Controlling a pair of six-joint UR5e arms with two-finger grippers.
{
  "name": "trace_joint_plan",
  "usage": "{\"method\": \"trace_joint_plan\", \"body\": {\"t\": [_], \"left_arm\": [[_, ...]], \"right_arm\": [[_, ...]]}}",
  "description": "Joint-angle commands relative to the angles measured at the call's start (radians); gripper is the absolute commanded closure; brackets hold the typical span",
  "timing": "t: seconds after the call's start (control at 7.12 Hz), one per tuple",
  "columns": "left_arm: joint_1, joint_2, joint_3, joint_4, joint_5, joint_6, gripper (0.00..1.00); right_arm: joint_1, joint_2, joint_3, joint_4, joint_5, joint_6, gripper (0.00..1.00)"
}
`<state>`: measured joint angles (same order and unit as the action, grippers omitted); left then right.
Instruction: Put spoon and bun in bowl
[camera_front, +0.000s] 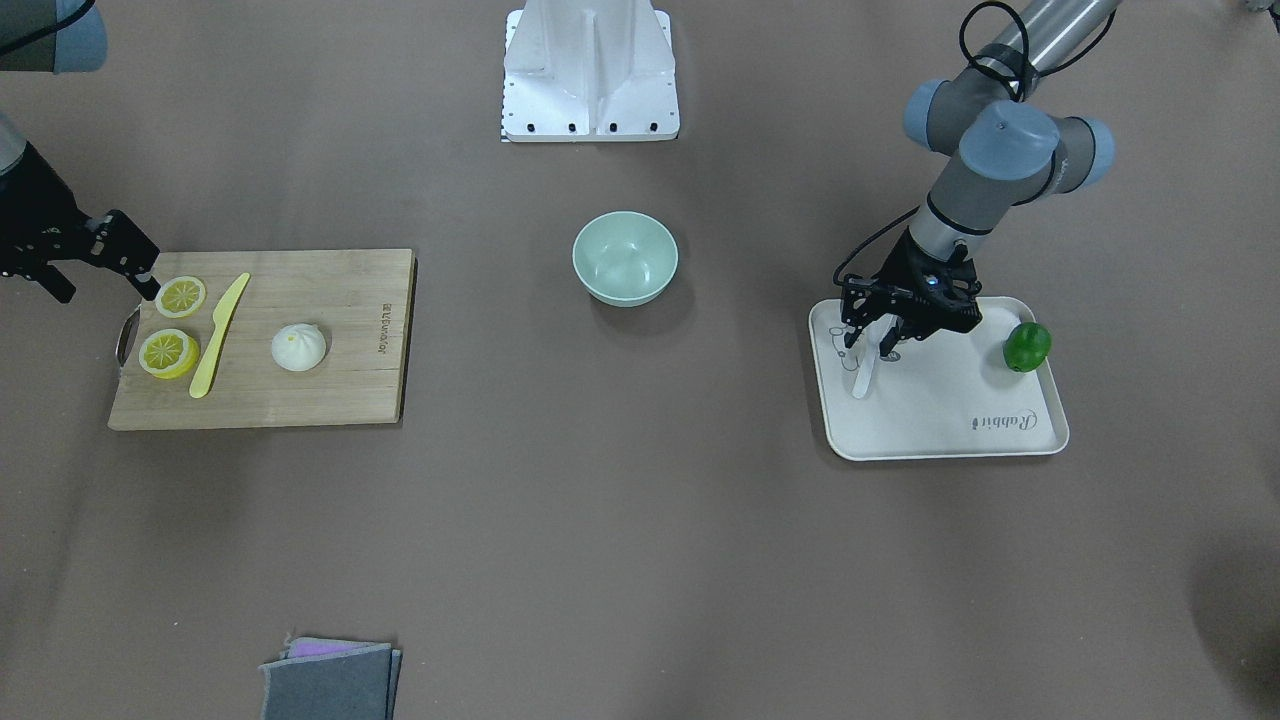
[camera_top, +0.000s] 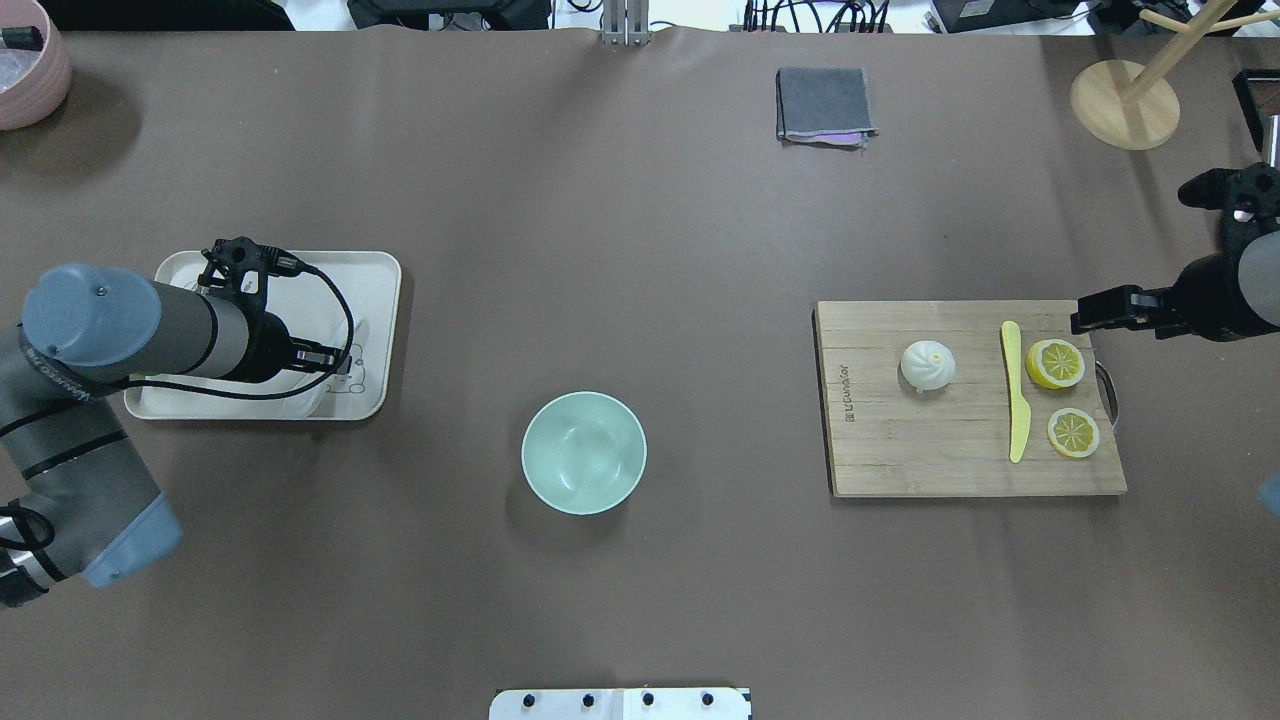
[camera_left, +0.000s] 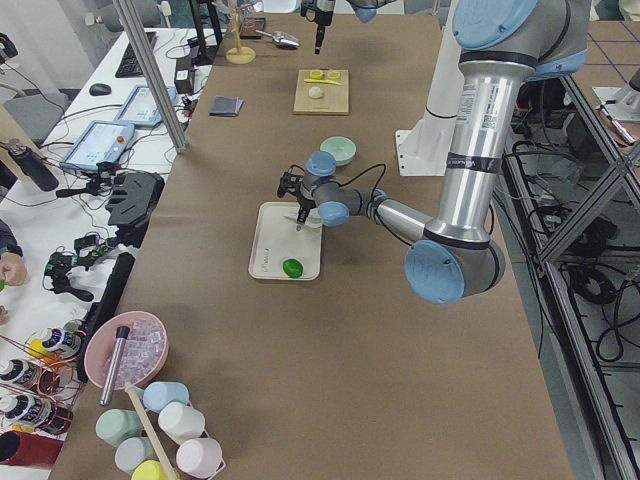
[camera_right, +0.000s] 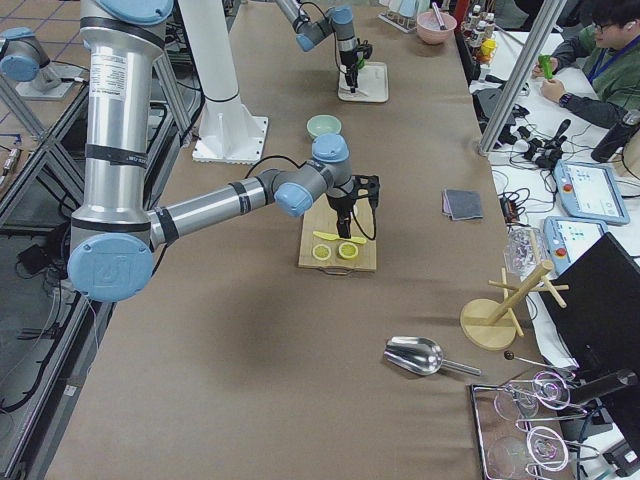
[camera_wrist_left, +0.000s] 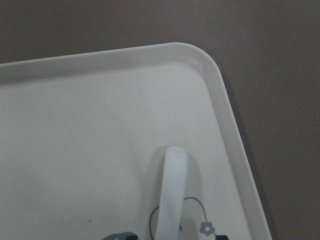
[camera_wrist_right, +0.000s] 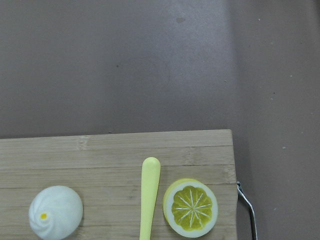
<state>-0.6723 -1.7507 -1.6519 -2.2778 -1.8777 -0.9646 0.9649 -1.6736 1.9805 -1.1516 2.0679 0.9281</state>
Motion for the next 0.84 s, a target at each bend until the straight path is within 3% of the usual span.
{"method": "trace_joint_plan", "body": {"t": [0.0,0.28,0.42,0.7], "left_arm": [[0.000,0.000,0.001,0.001,0.000,0.001,0.57],[-0.001,-0.001,0.001,0.000,0.002,0.000,0.93],[-0.001,-0.001,0.000,0.000,0.002,0.000,1.00],[-0.010,-0.022,-0.029,0.003,-0.009,-0.003,1.00]], "right_arm": [[0.000,0.003,-0.002,0.000,0.000,0.000,0.00],[0.000,0.003,-0.002,0.000,0.000,0.000,0.00],[0.000,0.003,-0.002,0.000,0.001,0.000,0.00],[0.000,0.005,-0.002,0.000,0.001,0.000,0.00]]}}
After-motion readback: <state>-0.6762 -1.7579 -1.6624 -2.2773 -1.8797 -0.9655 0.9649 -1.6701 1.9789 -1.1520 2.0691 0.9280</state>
